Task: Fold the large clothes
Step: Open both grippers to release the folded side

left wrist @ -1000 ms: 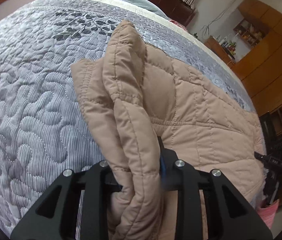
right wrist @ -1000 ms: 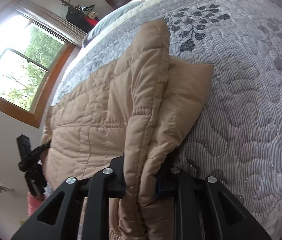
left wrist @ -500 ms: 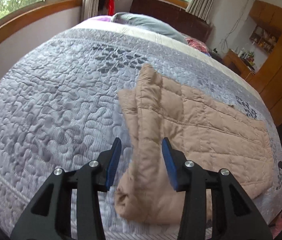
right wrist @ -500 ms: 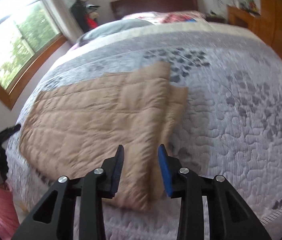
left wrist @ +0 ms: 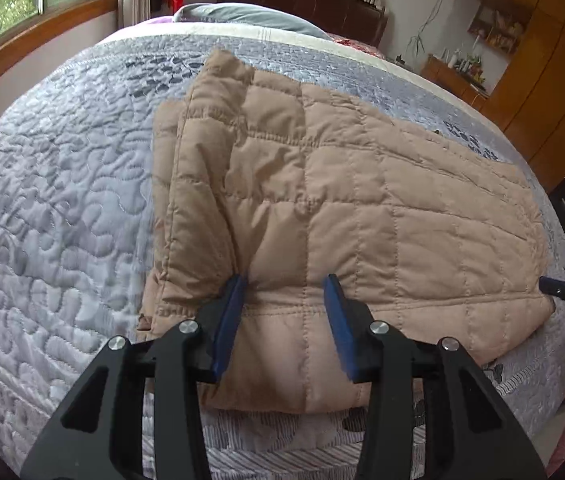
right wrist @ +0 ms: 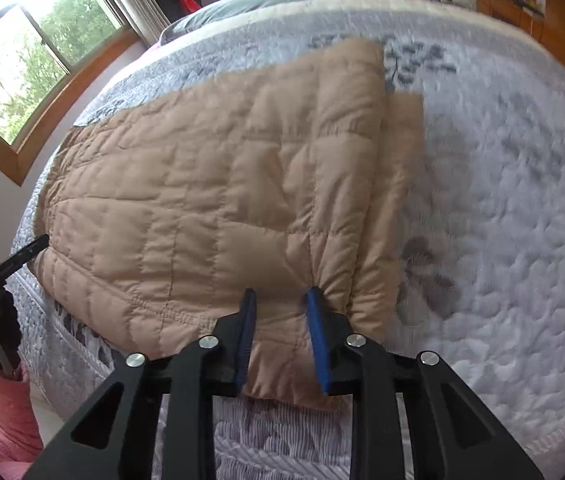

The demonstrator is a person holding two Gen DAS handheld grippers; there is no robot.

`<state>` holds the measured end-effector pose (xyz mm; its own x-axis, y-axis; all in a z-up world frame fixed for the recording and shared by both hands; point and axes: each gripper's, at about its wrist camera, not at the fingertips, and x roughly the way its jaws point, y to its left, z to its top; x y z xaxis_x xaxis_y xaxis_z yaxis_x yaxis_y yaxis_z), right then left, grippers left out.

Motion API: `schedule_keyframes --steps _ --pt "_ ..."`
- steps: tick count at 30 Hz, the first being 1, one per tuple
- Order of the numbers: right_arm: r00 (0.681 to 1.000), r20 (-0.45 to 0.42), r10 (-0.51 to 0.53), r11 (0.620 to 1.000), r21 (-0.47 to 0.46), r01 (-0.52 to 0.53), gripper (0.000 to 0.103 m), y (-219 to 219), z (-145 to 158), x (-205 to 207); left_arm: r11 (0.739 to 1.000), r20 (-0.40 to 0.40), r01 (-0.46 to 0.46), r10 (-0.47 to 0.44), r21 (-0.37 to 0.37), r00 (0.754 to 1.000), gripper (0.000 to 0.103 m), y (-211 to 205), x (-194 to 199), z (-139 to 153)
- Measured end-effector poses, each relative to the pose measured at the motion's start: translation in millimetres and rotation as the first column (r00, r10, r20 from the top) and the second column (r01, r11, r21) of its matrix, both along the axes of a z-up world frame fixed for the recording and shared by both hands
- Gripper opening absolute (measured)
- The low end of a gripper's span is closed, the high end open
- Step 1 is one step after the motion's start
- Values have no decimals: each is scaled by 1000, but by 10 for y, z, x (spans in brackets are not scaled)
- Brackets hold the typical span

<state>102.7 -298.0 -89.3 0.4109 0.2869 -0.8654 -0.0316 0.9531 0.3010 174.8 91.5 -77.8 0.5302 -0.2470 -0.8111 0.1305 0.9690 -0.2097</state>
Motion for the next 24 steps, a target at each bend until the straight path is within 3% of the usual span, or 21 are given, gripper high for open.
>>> schedule_keyframes --steps 6,11,15,18,24 --pt "1000 0 -16 1000 -10 16 25 32 20 3 1000 -7 -19 19 -7 1000 41 -5 3 -5" --pt "998 46 -34 999 -3 34 29 2 336 -146 991 -24 -106 105 -78 994 44 188 -200 222" --pt "998 42 -52 998 -19 52 31 -58 426 -243 957 -70 -228 219 -178 973 53 489 -496 283" --pt "998 13 -56 997 -44 57 31 -94 344 -218 936 -95 -294 280 -195 955 55 610 -654 189" --pt "997 -43 -63 997 -37 61 31 -158 68 -171 864 -177 -345 299 -366 938 56 717 -703 -127"
